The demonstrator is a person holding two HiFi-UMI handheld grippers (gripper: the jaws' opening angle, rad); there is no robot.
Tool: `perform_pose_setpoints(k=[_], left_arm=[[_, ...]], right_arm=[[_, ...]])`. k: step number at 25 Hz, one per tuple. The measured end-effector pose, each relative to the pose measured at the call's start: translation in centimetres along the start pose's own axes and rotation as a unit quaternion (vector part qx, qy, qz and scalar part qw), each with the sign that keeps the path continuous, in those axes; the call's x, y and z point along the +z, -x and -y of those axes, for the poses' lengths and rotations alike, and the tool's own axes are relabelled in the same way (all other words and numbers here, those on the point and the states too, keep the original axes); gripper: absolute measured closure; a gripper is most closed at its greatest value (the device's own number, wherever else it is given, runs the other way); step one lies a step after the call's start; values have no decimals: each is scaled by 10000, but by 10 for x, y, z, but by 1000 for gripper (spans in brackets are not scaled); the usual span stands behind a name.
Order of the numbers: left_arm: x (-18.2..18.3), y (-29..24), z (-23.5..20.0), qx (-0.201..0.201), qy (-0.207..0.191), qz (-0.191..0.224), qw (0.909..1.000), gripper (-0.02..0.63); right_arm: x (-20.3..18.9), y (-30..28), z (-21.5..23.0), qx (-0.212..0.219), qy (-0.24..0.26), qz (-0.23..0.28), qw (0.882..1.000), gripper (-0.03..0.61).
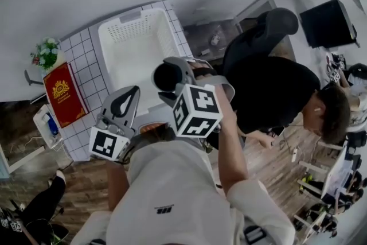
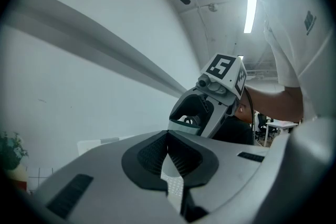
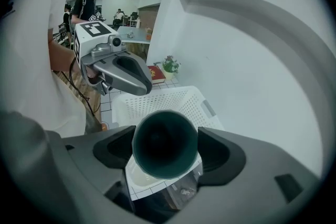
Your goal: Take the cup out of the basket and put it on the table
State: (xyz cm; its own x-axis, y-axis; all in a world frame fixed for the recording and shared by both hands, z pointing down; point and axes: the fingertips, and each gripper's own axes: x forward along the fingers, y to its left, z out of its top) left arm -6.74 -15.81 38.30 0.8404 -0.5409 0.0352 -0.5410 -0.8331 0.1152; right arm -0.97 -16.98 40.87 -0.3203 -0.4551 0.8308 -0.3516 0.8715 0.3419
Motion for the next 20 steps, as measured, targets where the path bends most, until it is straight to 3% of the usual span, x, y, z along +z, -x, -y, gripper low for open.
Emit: perform_pose_setpoints(k=[7,20], left_arm=[[-4,-4,34,-22,-15,-18,10000,603],[-6,-31,87,-465,-133,-15,9988,603]], right_arm=[[-22,26,-10,-46,81,-13,10000,202],[-58,65,-21,-172,28,-125,9998,202]])
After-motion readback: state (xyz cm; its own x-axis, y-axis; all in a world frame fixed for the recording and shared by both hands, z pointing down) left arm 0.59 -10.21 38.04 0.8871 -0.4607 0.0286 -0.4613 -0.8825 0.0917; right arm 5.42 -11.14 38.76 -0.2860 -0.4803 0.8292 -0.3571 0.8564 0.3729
